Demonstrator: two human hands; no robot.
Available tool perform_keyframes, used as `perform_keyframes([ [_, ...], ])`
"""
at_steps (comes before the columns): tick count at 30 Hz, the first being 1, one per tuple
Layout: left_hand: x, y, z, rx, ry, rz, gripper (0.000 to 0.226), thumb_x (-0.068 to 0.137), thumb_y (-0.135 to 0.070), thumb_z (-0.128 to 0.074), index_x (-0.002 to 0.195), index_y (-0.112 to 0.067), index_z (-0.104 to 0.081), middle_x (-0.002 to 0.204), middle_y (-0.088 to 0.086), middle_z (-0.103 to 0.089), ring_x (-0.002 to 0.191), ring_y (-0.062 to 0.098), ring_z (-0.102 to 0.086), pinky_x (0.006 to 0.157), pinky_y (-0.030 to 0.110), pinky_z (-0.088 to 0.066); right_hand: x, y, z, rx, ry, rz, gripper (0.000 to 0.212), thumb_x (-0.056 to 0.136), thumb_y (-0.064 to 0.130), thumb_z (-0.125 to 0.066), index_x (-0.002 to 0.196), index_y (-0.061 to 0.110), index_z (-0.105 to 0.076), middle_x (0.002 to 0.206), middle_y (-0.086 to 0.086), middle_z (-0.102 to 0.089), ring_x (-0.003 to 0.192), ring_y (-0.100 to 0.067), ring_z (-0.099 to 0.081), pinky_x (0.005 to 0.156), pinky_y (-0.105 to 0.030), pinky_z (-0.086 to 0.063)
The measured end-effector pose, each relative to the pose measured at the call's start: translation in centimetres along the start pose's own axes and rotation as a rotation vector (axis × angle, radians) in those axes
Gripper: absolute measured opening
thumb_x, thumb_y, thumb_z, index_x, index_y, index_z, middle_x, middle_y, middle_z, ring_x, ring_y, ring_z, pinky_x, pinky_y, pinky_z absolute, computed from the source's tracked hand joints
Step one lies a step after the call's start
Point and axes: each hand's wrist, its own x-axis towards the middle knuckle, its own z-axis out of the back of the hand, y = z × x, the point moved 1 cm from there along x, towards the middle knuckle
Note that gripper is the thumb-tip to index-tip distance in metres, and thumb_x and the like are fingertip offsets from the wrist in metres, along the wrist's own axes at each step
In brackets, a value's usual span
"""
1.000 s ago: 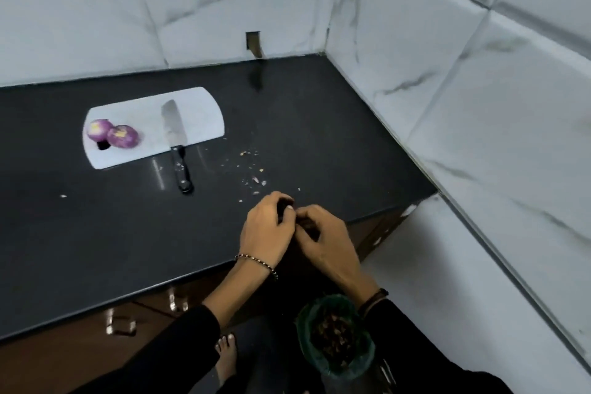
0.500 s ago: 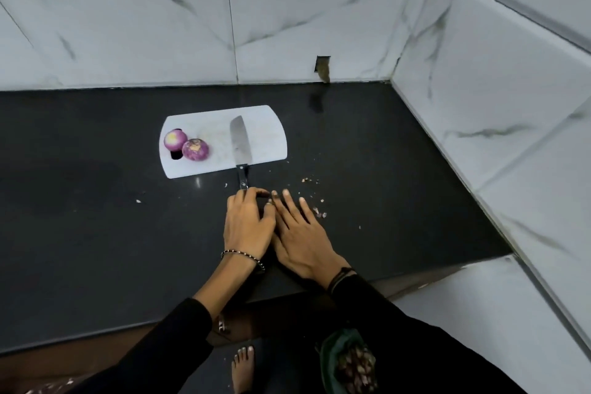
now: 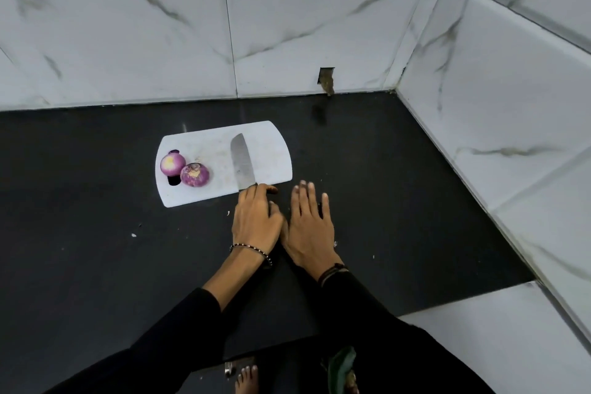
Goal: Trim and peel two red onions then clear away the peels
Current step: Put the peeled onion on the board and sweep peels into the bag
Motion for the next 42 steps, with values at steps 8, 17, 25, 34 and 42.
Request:
perform_keyframes([
  [8, 1.7, 0.0, 0.0, -0.022, 0.034, -0.001, 0.029, 0.091, -0.006, -0.051, 0.118, -0.013, -0.059, 0.120, 0.003, -0.057, 0.122, 0.018, -0.046, 0.101, 0.034, -0.041, 2.7, 0.7, 0.7, -0.093, 0.148, -0.028, 0.070, 0.105, 0.039, -0.017, 0.156, 0.000, 0.012, 0.165, -0.017, 0.017, 0.152, -0.031, 0.021, 0.124, -0.049, 0.009],
  [17, 3.4, 1.1, 0.3, -0.037, 0.016, -0.087, 0.028, 0.092, -0.004, -0.049, 0.116, -0.011, -0.060, 0.117, 0.003, -0.061, 0.121, 0.017, -0.047, 0.097, 0.030, -0.042, 5.4, 0.7, 1.1, 0.029, 0.106, -0.135, 0.114, 0.067, 0.065, 0.043, 0.157, 0.003, 0.009, 0.167, -0.013, 0.014, 0.153, -0.027, 0.017, 0.124, -0.045, 0.010],
  [25, 3.6, 1.3, -1.5, 0.216, 0.237, -0.231, 0.049, 0.100, -0.017, -0.041, 0.149, -0.013, -0.036, 0.154, 0.008, -0.041, 0.147, 0.023, -0.027, 0.123, 0.035, -0.011, 5.8, -4.6, 2.0, 0.288, 0.028, -0.166, 0.068, 0.108, 0.046, -0.021, 0.160, 0.007, -0.003, 0.168, -0.010, 0.002, 0.155, -0.018, 0.007, 0.125, -0.034, 0.005],
  [34, -0.1, 0.3, -2.2, 0.340, 0.555, -0.318, 0.066, 0.097, -0.007, -0.036, 0.158, -0.017, -0.012, 0.162, 0.005, -0.025, 0.152, 0.025, -0.012, 0.118, 0.036, -0.025, -2.6, -6.0, 2.9, 0.479, 0.192, 0.132, 0.071, 0.096, 0.042, -0.026, 0.161, 0.024, -0.005, 0.168, 0.007, -0.009, 0.151, 0.000, -0.005, 0.125, -0.023, -0.006],
  [42, -0.1, 1.0, -0.5, 0.208, 0.472, -0.169, 0.055, 0.098, -0.009, -0.036, 0.151, -0.021, -0.028, 0.146, 0.000, -0.049, 0.153, 0.025, -0.006, 0.101, 0.046, -0.044, -9.7, -7.7, 2.7, 0.537, -0.013, -0.214, 0.081, 0.092, 0.053, -0.019, 0.161, 0.017, 0.003, 0.168, 0.003, 0.003, 0.153, -0.006, 0.002, 0.126, -0.027, -0.001],
])
